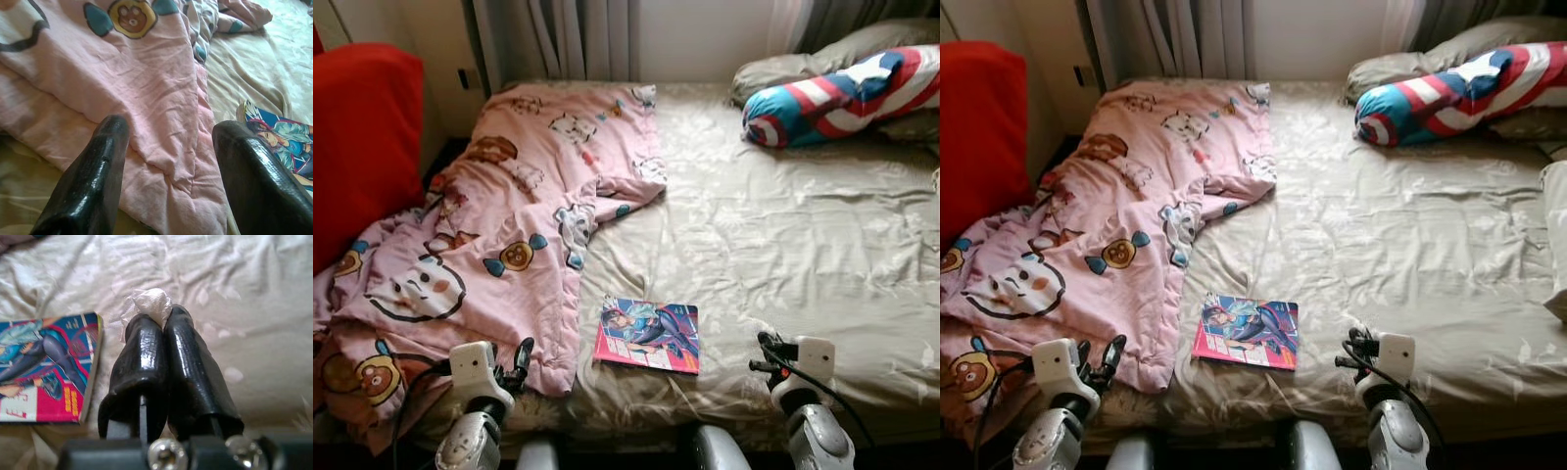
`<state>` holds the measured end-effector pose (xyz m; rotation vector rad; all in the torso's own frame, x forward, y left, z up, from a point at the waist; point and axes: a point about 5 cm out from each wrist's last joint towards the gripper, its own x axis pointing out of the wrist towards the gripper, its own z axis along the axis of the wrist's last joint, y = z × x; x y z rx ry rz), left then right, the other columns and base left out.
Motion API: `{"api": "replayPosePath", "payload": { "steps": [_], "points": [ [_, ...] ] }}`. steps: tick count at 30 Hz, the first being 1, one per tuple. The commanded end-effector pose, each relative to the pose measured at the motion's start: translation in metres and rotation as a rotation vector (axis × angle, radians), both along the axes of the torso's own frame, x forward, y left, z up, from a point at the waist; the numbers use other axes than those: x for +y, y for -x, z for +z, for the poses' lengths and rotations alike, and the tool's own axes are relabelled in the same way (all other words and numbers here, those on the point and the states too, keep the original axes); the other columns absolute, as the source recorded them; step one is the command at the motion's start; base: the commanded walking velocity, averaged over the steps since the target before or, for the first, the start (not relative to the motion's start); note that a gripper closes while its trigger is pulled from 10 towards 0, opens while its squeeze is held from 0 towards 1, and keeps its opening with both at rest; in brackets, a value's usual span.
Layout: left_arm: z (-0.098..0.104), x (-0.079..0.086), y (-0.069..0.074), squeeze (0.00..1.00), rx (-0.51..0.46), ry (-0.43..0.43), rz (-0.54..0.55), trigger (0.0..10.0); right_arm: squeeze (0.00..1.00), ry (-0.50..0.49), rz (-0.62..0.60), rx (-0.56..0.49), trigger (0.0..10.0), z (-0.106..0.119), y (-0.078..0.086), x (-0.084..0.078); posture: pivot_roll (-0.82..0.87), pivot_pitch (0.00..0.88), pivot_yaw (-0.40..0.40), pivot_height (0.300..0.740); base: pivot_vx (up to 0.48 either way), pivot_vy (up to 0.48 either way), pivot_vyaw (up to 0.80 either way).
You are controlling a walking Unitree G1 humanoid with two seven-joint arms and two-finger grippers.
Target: Clean up the room
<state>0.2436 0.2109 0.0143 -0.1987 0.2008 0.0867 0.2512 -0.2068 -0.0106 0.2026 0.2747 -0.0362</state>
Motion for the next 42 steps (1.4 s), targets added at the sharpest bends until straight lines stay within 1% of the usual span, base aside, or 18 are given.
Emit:
{"api": "replayPosePath", "payload": {
  "steps": [1,2,3,6,7,10,12,15,16,18,19,20,22,26,29,33,37,42],
  "points": [
    [-0.009,0.004,0.000,0.00,0.042,-0.018,-0.005,10.0,0.00,-0.001,-0.042,0.074,10.0,-0.010,0.007,-0.005,0.06,0.000,-0.044,0.621,0.000,0.000,0.00],
    [-0.011,0.005,0.001,0.00,0.057,-0.020,-0.005,10.0,0.00,-0.004,-0.057,0.099,10.0,-0.014,0.010,-0.006,0.06,0.000,-0.041,0.626,0.000,0.000,0.00],
    [-0.018,0.007,0.002,0.00,0.090,-0.021,-0.004,10.0,0.00,-0.011,-0.084,0.155,10.0,-0.021,0.016,-0.009,0.06,0.000,-0.036,0.636,0.000,0.000,0.00],
    [-0.027,0.010,0.005,0.00,0.142,-0.027,-0.006,10.0,0.00,-0.013,-0.114,0.231,10.0,-0.030,0.025,-0.012,0.06,0.000,-0.031,0.656,0.000,0.000,0.00],
    [-0.027,0.010,0.005,0.00,0.142,-0.027,-0.006,10.0,0.00,-0.013,-0.114,0.231,10.0,-0.030,0.025,-0.012,0.06,0.000,-0.031,0.656,0.000,0.000,0.00],
    [-0.041,0.010,0.009,0.00,0.241,-0.028,-0.015,10.0,0.00,0.006,-0.111,0.362,10.0,-0.046,0.042,-0.010,0.07,0.000,-0.034,0.681,0.000,0.000,0.00],
    [-0.046,0.010,0.012,0.00,0.278,-0.027,-0.012,10.0,0.00,0.017,-0.102,0.408,10.0,-0.052,0.048,-0.008,0.07,0.000,-0.033,0.690,0.000,0.000,0.00],
    [-0.057,0.010,0.020,0.00,0.360,-0.029,-0.015,10.0,0.00,0.012,-0.096,0.484,10.0,-0.061,0.060,-0.004,0.06,0.000,-0.026,0.705,0.000,0.000,0.00],
    [-0.057,0.010,0.020,0.00,0.360,-0.029,-0.015,10.0,0.00,0.012,-0.096,0.484,10.0,-0.061,0.060,-0.004,0.06,0.000,-0.026,0.705,0.000,0.000,0.00],
    [-0.066,0.008,0.029,0.00,0.420,-0.030,-0.019,10.0,0.00,0.014,-0.096,0.531,10.0,-0.065,0.066,-0.002,0.06,0.000,-0.027,0.720,0.000,0.000,0.00],
    [-0.072,0.006,0.036,0.00,0.472,-0.024,-0.019,10.0,0.00,0.026,-0.073,0.579,10.0,-0.070,0.072,0.001,0.08,0.000,-0.044,0.730,0.000,0.000,0.00],
    [-0.072,0.006,0.036,0.00,0.472,-0.024,-0.019,10.0,0.00,0.026,-0.073,0.579,10.0,-0.070,0.072,0.001,0.08,0.000,-0.044,0.730,0.000,0.000,0.00],
    [-0.078,0.004,0.043,0.00,0.515,-0.028,-0.014,10.0,0.00,0.033,-0.050,0.601,10.0,-0.073,0.077,0.003,0.09,0.000,-0.052,0.739,0.000,0.000,0.00],
    [-0.085,0.001,0.052,0.00,0.558,-0.035,-0.028,10.0,0.00,0.023,-0.052,0.623,10.0,-0.075,0.081,0.004,0.07,0.000,-0.038,0.740,0.000,0.000,0.00],
    [-0.086,0.000,0.054,0.00,0.572,-0.048,-0.047,10.0,0.00,0.016,-0.060,0.628,10.0,-0.075,0.082,0.003,0.07,0.000,-0.031,0.740,0.000,0.000,0.00],
    [-0.086,0.001,0.053,0.00,0.571,-0.051,-0.046,10.0,0.00,0.013,-0.064,0.636,10.0,-0.076,0.083,0.003,0.07,0.000,-0.032,0.740,0.000,0.000,0.00],
    [-0.083,0.006,0.049,0.00,0.559,-0.056,-0.034,10.0,0.00,0.022,-0.059,0.686,10.0,-0.081,0.095,-0.002,0.08,0.000,-0.036,0.740,0.000,0.000,0.00],
    [-0.081,0.007,0.046,0.00,0.547,-0.049,-0.012,10.0,0.00,0.030,-0.075,0.703,10.0,-0.082,0.098,-0.006,0.07,0.000,-0.025,0.740,0.000,0.000,0.00]
  ]
}}
